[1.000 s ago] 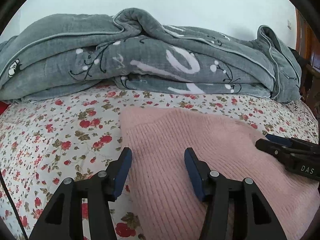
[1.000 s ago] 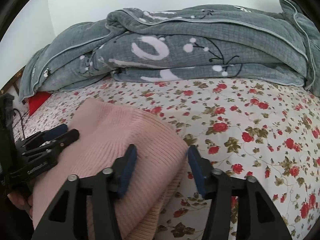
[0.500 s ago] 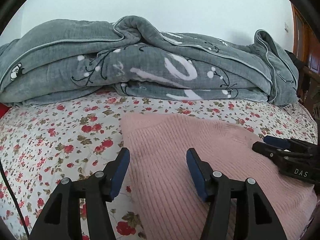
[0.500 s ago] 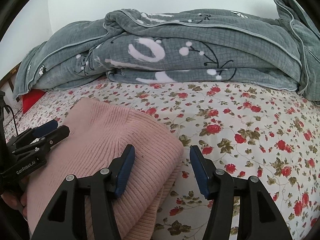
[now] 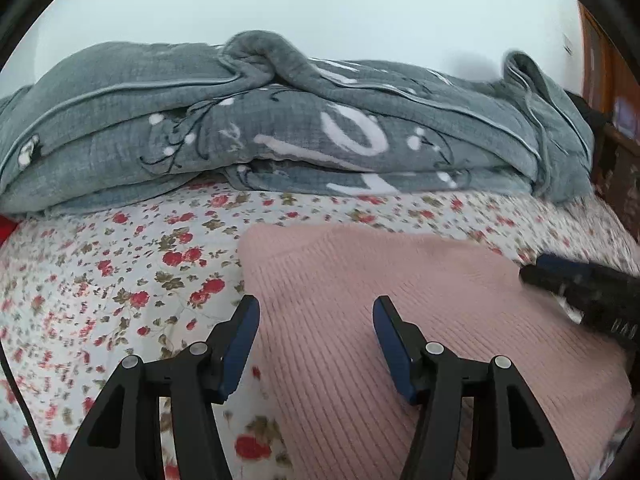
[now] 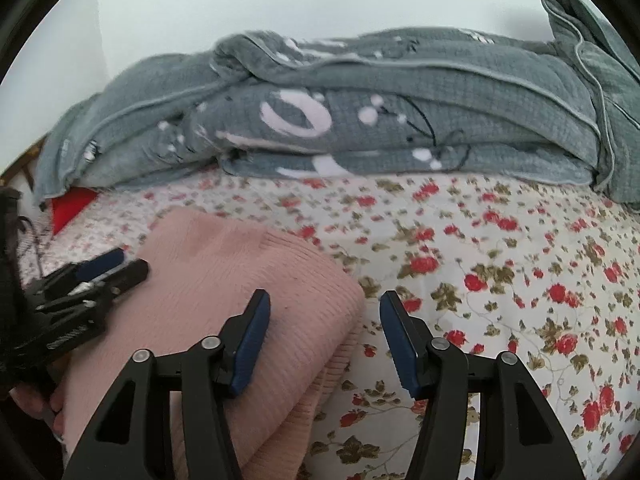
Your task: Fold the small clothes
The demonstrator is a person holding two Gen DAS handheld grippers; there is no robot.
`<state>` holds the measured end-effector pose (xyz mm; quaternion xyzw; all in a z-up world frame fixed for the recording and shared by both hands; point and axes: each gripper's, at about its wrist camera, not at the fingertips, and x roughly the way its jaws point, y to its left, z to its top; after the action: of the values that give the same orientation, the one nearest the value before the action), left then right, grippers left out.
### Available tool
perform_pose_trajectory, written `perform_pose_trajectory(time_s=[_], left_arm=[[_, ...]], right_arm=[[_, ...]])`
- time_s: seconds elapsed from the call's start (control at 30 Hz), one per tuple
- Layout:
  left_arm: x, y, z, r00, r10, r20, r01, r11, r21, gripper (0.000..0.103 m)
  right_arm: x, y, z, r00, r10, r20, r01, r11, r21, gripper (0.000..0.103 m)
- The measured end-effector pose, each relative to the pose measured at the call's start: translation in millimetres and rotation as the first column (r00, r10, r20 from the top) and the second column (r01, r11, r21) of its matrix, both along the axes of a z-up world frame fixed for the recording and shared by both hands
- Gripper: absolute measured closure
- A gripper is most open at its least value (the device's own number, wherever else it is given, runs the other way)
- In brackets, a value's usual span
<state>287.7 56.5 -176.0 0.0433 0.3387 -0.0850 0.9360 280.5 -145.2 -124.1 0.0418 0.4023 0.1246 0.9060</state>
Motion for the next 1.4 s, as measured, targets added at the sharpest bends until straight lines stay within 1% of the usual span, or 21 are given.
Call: perform_pose_trajectory(time_s=[0.07, 0.13, 0.17, 0.2, 0.23, 0.3, 0.33, 0.37, 0.43, 0.5, 0.57, 0.67, 0.8, 0.87, 0.97, 1.07, 1.13, 1.17, 1.2, 1.3, 1.4], left_arm=[[-27, -2, 8, 0.999, -0.036, 0.014, 0.035, 0.999, 0.032, 0.046], [-53, -2, 8, 0.998, -0.062, 0.014, 0.062, 0.998, 0.011, 0.045], [-63, -2, 5, 0.998, -0.056, 0.006, 0.056, 0.998, 0.013, 0.045], [-71, -1, 2, 0.999, -0.036, 0.003, 0.035, 0.999, 0.017, 0.044], [-77, 1, 1, 1.000, -0.017, -0.001, 0.017, 1.000, 0.005, 0.044], [-85, 10, 4, 0.999, 0.011, -0.045, -0.014, 0.998, -0.067, 0.045], [-92, 16, 10, 0.997, 0.022, -0.078, -0.031, 0.992, -0.120, 0.045], [-100, 20, 16, 0.996, 0.035, -0.085, -0.047, 0.989, -0.138, 0.045], [-117, 20, 26, 0.993, 0.087, -0.080, -0.095, 0.990, -0.101, 0.045], [-129, 18, 33, 0.988, 0.125, -0.087, -0.131, 0.989, -0.063, 0.046], [-145, 15, 48, 0.987, 0.133, -0.087, -0.139, 0.988, -0.072, 0.046], [-171, 13, 76, 0.987, 0.142, -0.070, -0.150, 0.982, -0.118, 0.046], [-207, 1, 107, 0.986, 0.165, -0.040, -0.167, 0.982, -0.083, 0.045], [-221, -3, 115, 0.987, 0.161, -0.025, -0.162, 0.985, -0.066, 0.045], [-246, -7, 124, 0.982, 0.189, 0.011, -0.188, 0.981, -0.054, 0.040], [-260, -8, 127, 0.981, 0.195, -0.008, -0.195, 0.979, -0.063, 0.038], [-267, -12, 129, 0.981, 0.195, -0.007, -0.195, 0.980, -0.045, 0.035], [-271, -14, 130, 0.981, 0.193, 0.002, -0.193, 0.981, -0.032, 0.032], [-274, -16, 132, 0.981, 0.193, 0.014, -0.193, 0.981, -0.020, 0.029], [-277, -18, 135, 0.976, 0.216, 0.019, -0.215, 0.976, -0.014, 0.029], [-279, -21, 135, 0.978, 0.207, 0.019, -0.207, 0.978, -0.017, 0.029]], right_arm=[[-17, 3, 17, 0.997, 0.068, 0.048, -0.070, 0.997, 0.035, 0.046], [-34, 12, 24, 0.989, 0.137, 0.049, -0.139, 0.989, 0.050, 0.046], [-44, 18, 23, 0.985, 0.167, 0.043, -0.168, 0.985, 0.032, 0.046], [-55, 27, 18, 0.983, 0.182, 0.030, -0.181, 0.983, -0.033, 0.046], [-61, 33, 10, 0.984, 0.178, 0.010, -0.176, 0.980, -0.088, 0.046], [-69, 33, 0, 0.987, 0.153, -0.039, -0.157, 0.979, -0.132, 0.047], [-74, 28, 4, 0.989, 0.140, -0.040, -0.144, 0.983, -0.113, 0.047], [-80, 20, 11, 0.991, 0.129, -0.032, -0.131, 0.988, -0.087, 0.047], [-98, 2, 31, 0.997, 0.079, -0.012, -0.080, 0.995, -0.067, 0.047], [-115, -10, 50, 0.999, 0.033, -0.015, -0.034, 0.996, -0.081, 0.047], [-134, -18, 72, 0.999, -0.025, -0.024, 0.022, 0.994, -0.109, 0.047], [-164, -26, 104, 0.998, -0.058, 0.018, 0.060, 0.994, -0.092, 0.047], [-202, -25, 147, 0.996, -0.079, 0.051, 0.085, 0.989, -0.118, 0.040], [-219, -22, 161, 0.996, -0.079, 0.042, 0.084, 0.987, -0.134, 0.040], [-239, -20, 175, 0.996, -0.082, 0.042, 0.087, 0.986, -0.144, 0.036], [-255, -20, 183, 0.994, -0.095, 0.051, 0.102, 0.982, -0.156, 0.035], [-263, -23, 184, 0.995, -0.086, 0.044, 0.091, 0.986, -0.141, 0.030], [-266, -25, 185, 0.995, -0.085, 0.043, 0.090, 0.986, -0.140, 0.018], [-268, -26, 185, 0.994, -0.089, 0.055, 0.097, 0.985, -0.146, 0.012], [-275, -26, 187, 0.990, -0.111, 0.092, 0.127, 0.972, -0.199, 0.006], [-275, -29, 187, 0.989, -0.119, 0.086, 0.134, 0.969, -0.205, 0.004]])
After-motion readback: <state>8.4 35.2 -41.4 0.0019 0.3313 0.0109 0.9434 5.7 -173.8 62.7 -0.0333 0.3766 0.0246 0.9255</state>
